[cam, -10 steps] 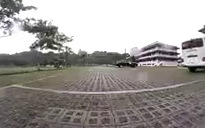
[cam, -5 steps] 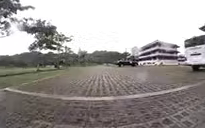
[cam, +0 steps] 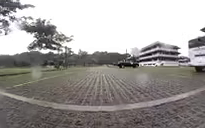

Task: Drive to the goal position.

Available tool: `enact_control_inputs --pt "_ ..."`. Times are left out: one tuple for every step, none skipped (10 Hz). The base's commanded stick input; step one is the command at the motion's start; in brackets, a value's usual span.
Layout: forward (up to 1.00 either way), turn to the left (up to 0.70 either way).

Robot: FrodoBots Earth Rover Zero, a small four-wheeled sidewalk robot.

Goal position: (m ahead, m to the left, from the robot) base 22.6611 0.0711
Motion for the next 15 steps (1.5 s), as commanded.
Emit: enact_control_inputs --pt "0.70 0.00" --pt "0.70 0.00" --pt "0.70 0.00" --pt "0.70 0.00" --pt "0.70 0.00" --pt "0.70 0.00" --pt "0.70 0.00" --pt "0.70 0.00" --pt "0.70 0.00" --pt "0.70 0.00" --pt "0.70 0.00" --pt "0.70 0.00" --pt "0.70 0.00" --pt "0.70 0.00" --pt "0.70 0.00"
